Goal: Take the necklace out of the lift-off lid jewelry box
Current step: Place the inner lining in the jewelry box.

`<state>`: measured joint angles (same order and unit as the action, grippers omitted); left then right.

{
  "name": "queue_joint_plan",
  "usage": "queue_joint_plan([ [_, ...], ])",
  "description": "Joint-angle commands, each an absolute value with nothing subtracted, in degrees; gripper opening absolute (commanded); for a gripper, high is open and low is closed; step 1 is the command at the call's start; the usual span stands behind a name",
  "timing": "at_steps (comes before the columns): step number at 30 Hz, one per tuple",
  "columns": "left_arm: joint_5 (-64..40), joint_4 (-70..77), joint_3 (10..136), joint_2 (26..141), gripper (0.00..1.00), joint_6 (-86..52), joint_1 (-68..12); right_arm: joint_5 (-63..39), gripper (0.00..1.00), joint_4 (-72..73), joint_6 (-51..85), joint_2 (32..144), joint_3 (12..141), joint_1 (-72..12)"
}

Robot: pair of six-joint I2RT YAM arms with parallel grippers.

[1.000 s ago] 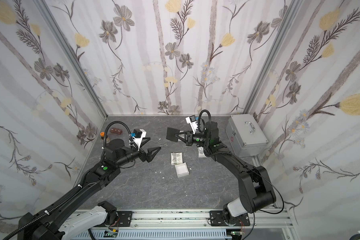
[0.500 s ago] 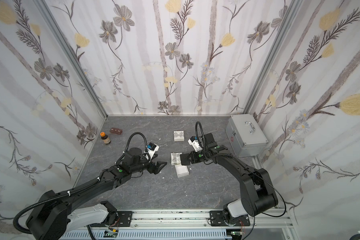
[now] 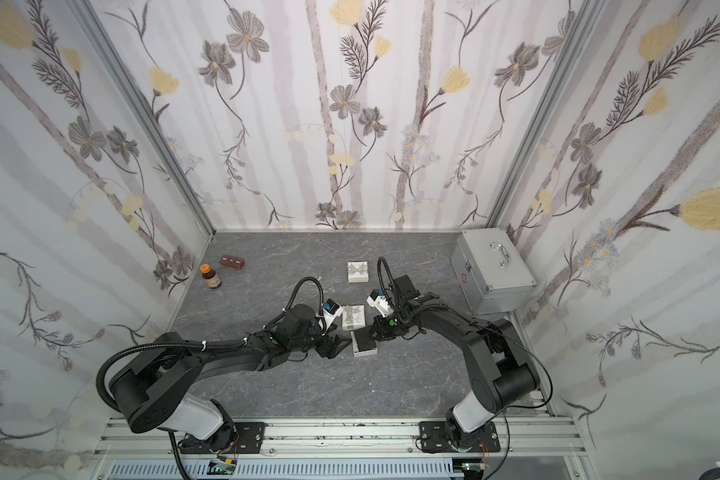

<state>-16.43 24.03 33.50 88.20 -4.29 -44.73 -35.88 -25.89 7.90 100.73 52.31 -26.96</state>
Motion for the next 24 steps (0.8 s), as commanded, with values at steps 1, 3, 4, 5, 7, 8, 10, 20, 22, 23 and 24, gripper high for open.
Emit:
queue_joint_plan([
  [1, -17.7, 29.9, 33.7, 90.3, 0.69, -6.3, -45.4, -37.4, 0.05, -24.1, 7.8, 102.3, 53.1, -27.1],
  [3, -17.9, 29.5, 34.0, 91.3, 0.64, -6.5, -45.6, -37.3, 0.05, -23.8, 8.1, 103.3, 53.3, -27.1],
  [4, -17.8, 29.1, 34.0, 91.6, 0.62, -6.3, -45.6, -37.3, 0.05, -23.6, 8.3, 103.7, 53.2, -27.1],
  [5, -17.8, 28.7, 34.1, 91.7, 0.6, -6.2, -45.7, -37.2, 0.04, -23.3, 8.5, 104.0, 53.3, -27.1],
  [7, -17.3, 28.0, 33.8, 91.5, 0.54, -6.1, -45.7, -36.9, 0.04, -23.2, 8.6, 104.5, 53.5, -27.1],
  [8, -17.1, 27.6, 33.6, 91.4, 0.49, -6.2, -45.7, -36.5, 0.04, -23.4, 8.6, 104.8, 53.7, -27.1],
  [10, -16.9, 27.3, 33.2, 90.9, 0.42, -6.3, -45.7, -35.8, 0.04, -23.4, 8.9, 105.0, 54.0, -27.1],
  [20, -16.2, 26.3, 32.1, 92.0, 0.26, -6.9, -46.3, -32.7, 0.06, -22.3, 11.5, 107.1, 55.8, -27.7],
  [22, -16.0, 26.3, 32.2, 92.8, 0.2, -6.9, -46.4, -31.9, 0.08, -22.2, 11.8, 107.3, 56.1, -27.9],
  [23, -16.0, 26.4, 32.5, 93.2, 0.18, -7.0, -46.5, -31.5, 0.09, -22.2, 11.9, 107.3, 56.2, -28.0],
  [24, -16.0, 26.4, 32.7, 93.7, 0.16, -7.1, -46.6, -31.0, 0.09, -22.2, 12.1, 107.4, 56.3, -28.1],
])
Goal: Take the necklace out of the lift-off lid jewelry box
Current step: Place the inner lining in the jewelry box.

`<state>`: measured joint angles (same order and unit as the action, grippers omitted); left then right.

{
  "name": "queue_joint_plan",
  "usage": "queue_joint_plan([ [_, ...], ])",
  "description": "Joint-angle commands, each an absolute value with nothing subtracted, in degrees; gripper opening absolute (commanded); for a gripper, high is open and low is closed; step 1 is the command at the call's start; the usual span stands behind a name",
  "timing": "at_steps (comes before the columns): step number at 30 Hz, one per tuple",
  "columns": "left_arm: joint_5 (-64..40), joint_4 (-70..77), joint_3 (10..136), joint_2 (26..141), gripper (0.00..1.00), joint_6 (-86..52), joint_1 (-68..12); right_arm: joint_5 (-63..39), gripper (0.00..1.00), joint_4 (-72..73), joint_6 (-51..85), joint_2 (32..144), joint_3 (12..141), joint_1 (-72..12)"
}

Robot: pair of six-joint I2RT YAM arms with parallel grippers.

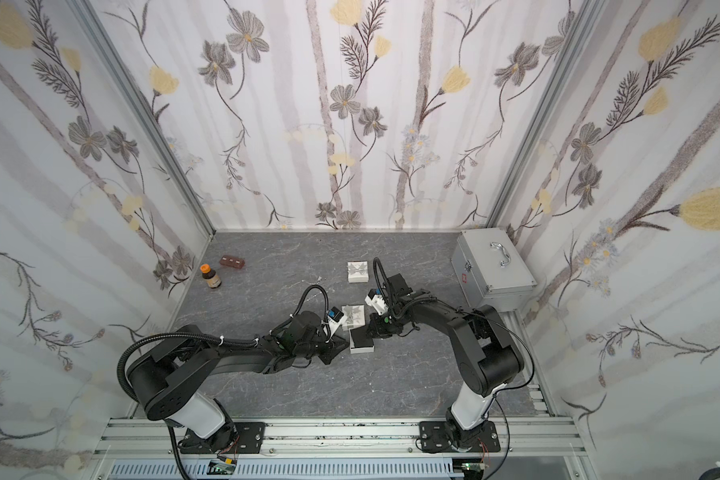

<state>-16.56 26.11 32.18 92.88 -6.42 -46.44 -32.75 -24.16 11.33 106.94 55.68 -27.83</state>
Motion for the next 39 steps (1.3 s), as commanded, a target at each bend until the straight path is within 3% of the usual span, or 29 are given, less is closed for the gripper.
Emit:
queue_joint_plan([
  [1, -16.0, 26.5, 32.9, 94.1, 0.15, -7.1, -46.7, -30.5, 0.1, -22.2, 12.4, 107.4, 56.5, -28.3],
  [15, -14.9, 31.3, 33.7, 98.0, 0.12, -9.4, -48.9, -21.1, 0.11, -23.8, 15.0, 108.9, 59.6, -33.1],
  [21, -12.5, 31.9, 32.1, 96.4, 0.12, -9.0, -48.9, -14.1, 0.34, -26.2, 14.1, 105.6, 60.5, -34.1],
  [28, -12.0, 31.9, 32.1, 96.0, 0.12, -8.9, -48.9, -10.7, 0.45, -27.4, 12.7, 102.3, 61.0, -34.5],
  [31, -11.4, 31.9, 31.9, 95.6, 0.15, -9.0, -48.9, -9.4, 0.43, -27.3, 12.5, 101.7, 61.1, -34.7],
  [35, -9.8, 31.7, 31.0, 93.2, 0.18, -8.9, -48.9, -10.5, 0.3, -25.5, 11.9, 101.2, 61.6, -35.7],
  [39, -8.0, 28.5, 30.9, 88.5, 0.29, -7.9, -48.7, -11.2, 0.24, -23.1, 12.7, 102.7, 61.6, -36.8],
])
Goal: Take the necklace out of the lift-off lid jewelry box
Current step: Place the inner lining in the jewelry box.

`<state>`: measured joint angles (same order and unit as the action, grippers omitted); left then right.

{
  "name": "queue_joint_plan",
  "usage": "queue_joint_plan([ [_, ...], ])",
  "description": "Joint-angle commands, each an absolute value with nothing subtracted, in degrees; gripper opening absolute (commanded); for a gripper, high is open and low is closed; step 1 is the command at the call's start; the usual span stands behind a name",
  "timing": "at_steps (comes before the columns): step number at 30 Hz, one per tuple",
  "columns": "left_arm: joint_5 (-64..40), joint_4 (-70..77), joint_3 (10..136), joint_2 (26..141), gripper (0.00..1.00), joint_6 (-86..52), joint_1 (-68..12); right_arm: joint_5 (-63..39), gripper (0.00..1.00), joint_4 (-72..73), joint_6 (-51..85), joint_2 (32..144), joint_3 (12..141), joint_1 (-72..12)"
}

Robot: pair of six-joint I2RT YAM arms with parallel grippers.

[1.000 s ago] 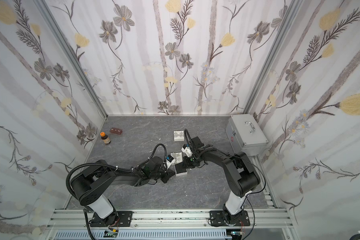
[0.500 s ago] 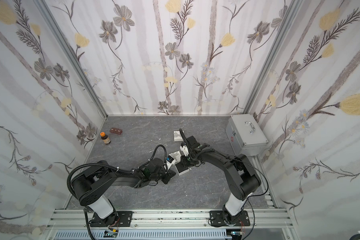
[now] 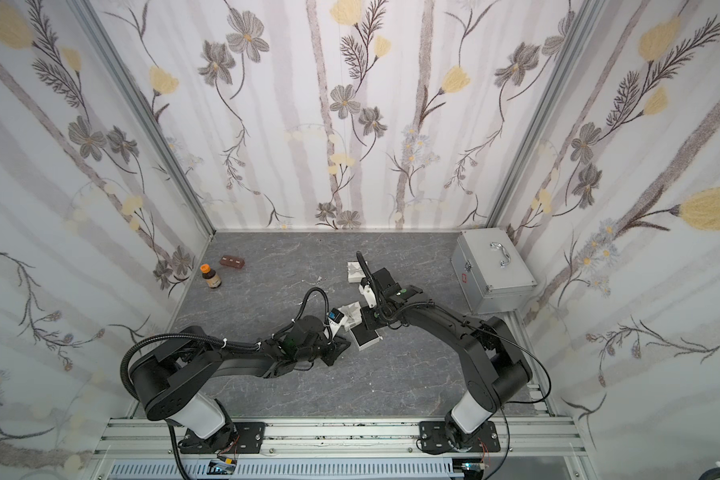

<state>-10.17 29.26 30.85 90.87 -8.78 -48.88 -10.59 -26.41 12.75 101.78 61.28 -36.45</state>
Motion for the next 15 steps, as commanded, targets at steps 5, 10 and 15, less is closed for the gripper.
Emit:
queue_joint_plan([
  [5, -3.9, 22.5, 31.1, 81.4, 0.42, -5.3, -48.3, -10.3, 0.17, -19.3, 14.1, 105.8, 59.8, -37.0],
  [10, -1.7, 18.9, 30.3, 75.7, 0.46, -3.6, -46.8, -7.9, 0.15, -16.5, 15.1, 108.1, 58.6, -37.3],
  [15, -0.9, 16.8, 29.8, 71.1, 0.47, -2.8, -45.2, -7.3, 0.14, -14.4, 15.2, 110.5, 57.9, -37.8],
])
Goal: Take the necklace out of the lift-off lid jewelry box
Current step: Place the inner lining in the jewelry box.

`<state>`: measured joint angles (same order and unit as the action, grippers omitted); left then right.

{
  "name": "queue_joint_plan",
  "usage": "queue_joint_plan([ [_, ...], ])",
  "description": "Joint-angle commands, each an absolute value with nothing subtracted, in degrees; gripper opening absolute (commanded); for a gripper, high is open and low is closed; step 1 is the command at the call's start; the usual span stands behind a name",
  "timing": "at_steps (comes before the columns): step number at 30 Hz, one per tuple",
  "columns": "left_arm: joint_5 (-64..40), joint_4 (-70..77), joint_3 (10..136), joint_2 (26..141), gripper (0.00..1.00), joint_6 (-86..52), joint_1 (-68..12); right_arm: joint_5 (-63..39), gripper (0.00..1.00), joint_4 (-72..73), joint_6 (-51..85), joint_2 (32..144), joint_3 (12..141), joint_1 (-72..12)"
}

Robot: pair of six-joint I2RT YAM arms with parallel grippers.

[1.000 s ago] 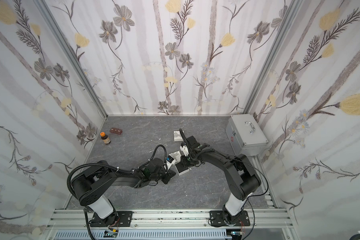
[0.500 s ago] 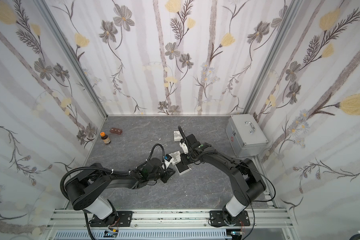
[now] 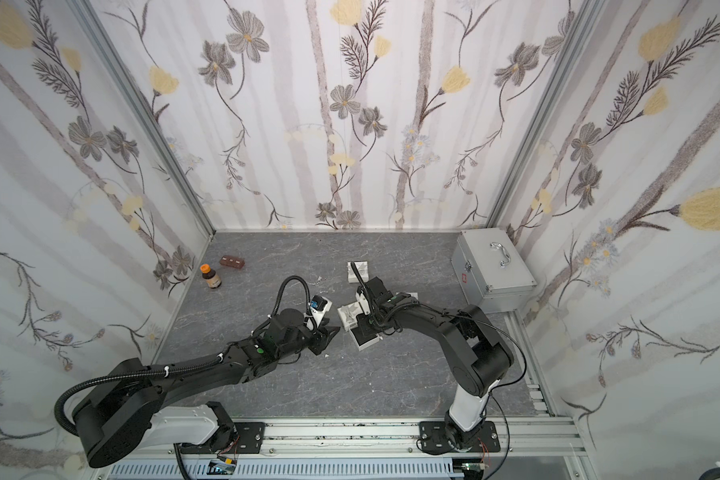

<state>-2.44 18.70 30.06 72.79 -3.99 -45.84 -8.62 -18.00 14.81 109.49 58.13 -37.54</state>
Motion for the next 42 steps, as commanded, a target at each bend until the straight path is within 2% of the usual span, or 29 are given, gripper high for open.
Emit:
queue_joint_plan([
  [1, -0.9, 16.6, 29.7, 70.2, 0.47, -2.8, -44.8, -7.3, 0.14, -14.2, 15.1, 110.7, 57.8, -38.0],
  [11, -1.6, 16.6, 29.4, 68.0, 0.48, -2.7, -42.2, -6.8, 0.15, -13.9, 13.5, 104.1, 56.8, -39.6],
  [27, -1.8, 15.3, 30.4, 66.5, 0.48, -1.3, -40.1, -13.9, 0.11, -9.6, 13.9, 109.1, 56.5, -40.3],
  [33, -2.3, 15.0, 31.9, 67.3, 0.48, -0.9, -39.5, -11.0, 0.1, -10.5, 13.6, 112.2, 56.3, -40.3],
  [42, -2.7, 15.1, 32.4, 68.6, 0.49, -0.7, -38.9, -10.2, 0.1, -10.9, 12.7, 106.0, 54.7, -39.7],
])
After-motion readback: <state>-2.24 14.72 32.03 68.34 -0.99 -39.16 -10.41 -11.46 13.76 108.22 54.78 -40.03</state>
